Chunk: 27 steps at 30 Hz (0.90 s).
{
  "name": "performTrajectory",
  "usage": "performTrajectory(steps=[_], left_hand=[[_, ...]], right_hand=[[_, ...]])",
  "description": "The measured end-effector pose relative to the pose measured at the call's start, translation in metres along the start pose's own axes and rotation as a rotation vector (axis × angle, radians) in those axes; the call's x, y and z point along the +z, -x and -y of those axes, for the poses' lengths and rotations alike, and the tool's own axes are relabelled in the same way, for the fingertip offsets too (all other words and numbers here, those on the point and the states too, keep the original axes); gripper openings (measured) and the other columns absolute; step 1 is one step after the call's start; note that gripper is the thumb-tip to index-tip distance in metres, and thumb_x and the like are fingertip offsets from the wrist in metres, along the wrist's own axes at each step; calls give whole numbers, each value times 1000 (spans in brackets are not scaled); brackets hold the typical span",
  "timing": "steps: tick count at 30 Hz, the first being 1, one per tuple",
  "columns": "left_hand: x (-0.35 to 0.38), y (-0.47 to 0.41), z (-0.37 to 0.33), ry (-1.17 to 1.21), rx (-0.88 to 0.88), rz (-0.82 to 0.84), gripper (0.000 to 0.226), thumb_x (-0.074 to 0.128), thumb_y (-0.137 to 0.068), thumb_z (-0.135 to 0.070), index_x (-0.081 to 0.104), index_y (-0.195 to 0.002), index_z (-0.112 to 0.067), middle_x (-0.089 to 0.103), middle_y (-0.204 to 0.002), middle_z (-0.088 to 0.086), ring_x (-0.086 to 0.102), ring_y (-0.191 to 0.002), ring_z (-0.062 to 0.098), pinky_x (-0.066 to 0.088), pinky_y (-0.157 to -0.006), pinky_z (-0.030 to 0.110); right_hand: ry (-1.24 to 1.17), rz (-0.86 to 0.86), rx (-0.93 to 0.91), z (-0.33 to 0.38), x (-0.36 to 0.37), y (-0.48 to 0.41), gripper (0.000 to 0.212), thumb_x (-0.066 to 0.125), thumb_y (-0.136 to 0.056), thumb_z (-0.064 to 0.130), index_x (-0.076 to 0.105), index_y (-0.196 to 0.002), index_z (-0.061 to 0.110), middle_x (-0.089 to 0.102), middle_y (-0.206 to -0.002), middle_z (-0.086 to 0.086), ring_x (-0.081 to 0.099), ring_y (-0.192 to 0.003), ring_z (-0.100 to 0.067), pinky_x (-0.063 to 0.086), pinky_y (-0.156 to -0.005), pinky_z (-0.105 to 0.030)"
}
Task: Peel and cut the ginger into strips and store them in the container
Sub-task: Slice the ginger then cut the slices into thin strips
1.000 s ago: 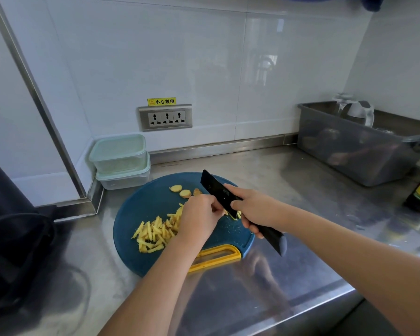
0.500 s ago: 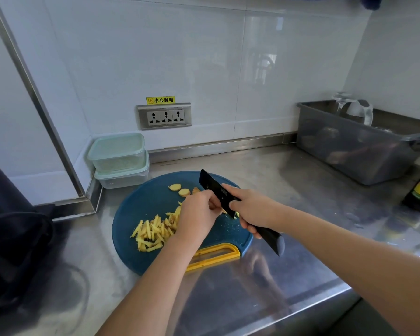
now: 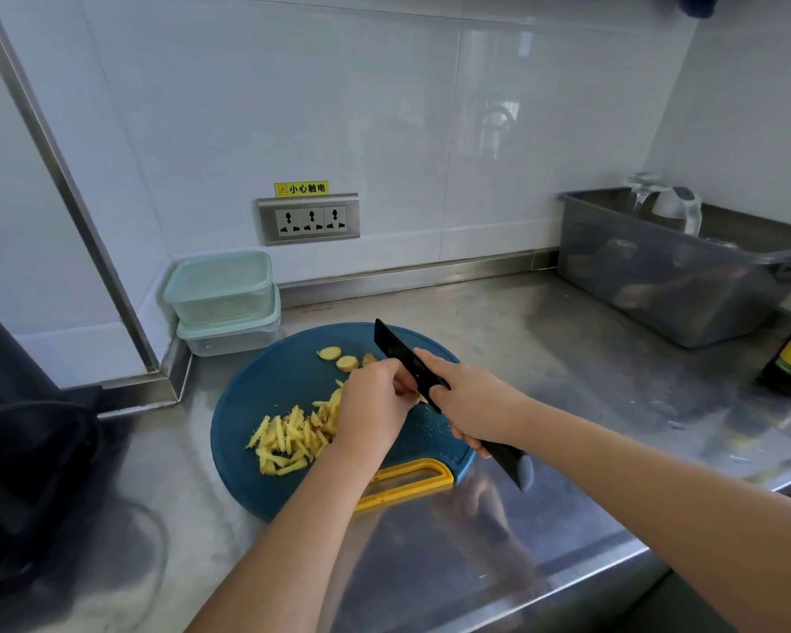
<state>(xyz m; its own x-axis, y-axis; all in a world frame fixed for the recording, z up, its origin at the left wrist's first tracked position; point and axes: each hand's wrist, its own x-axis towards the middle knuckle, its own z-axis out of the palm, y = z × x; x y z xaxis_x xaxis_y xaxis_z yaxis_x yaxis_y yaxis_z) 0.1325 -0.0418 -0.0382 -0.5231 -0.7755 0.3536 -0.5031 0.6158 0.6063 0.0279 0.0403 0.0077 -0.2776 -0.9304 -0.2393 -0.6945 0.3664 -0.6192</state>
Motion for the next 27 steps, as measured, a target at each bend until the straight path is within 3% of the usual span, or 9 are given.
performTrajectory(steps=[5, 14, 19, 23, 27], left_hand=[[-1, 1, 0, -3, -22, 5, 20, 72, -79, -16, 57, -69, -23, 53, -66, -15, 48, -61, 1, 33, -55, 7], [-1, -1, 0, -57, -34, 22, 33, 69, -82, -17, 47, -62, -30, 47, -62, -16, 44, -58, -1, 32, -54, 8], [-1, -1, 0, -52, -32, 19, 20, 70, -82, -18, 55, -70, -25, 47, -64, -17, 45, -60, 0, 33, -55, 9], [1, 0, -1, -53, 4, -20, 8, 69, -83, -18, 62, -81, -20, 49, -74, -16, 50, -70, 5, 40, -65, 16], [2, 0, 0, -91, 5, -19, 7, 66, -85, -17, 63, -80, -21, 49, -74, -16, 50, -68, 4, 41, -62, 16]], right_hand=[[-24, 9, 33, 0, -1, -2, 59, 30, -103, 16, 14, -149, 48, 52, -66, -8, 44, -43, -12, 43, -40, -22], [-10, -18, 23, -1, 8, -3, 58, 30, -103, 16, 14, -150, 47, 53, -67, -6, 45, -42, -11, 44, -39, -22], [-9, -56, 2, -1, 14, -8, 59, 29, -103, 16, 12, -150, 46, 54, -72, -5, 49, -45, -13, 48, -41, -23], [-46, -63, 10, -2, 14, -9, 57, 28, -104, 14, 14, -150, 45, 55, -73, -8, 50, -45, -13, 50, -41, -25], [-86, -41, 31, -7, 16, 1, 59, 30, -104, 16, 12, -150, 47, 54, -73, -5, 49, -45, -11, 46, -40, -22]])
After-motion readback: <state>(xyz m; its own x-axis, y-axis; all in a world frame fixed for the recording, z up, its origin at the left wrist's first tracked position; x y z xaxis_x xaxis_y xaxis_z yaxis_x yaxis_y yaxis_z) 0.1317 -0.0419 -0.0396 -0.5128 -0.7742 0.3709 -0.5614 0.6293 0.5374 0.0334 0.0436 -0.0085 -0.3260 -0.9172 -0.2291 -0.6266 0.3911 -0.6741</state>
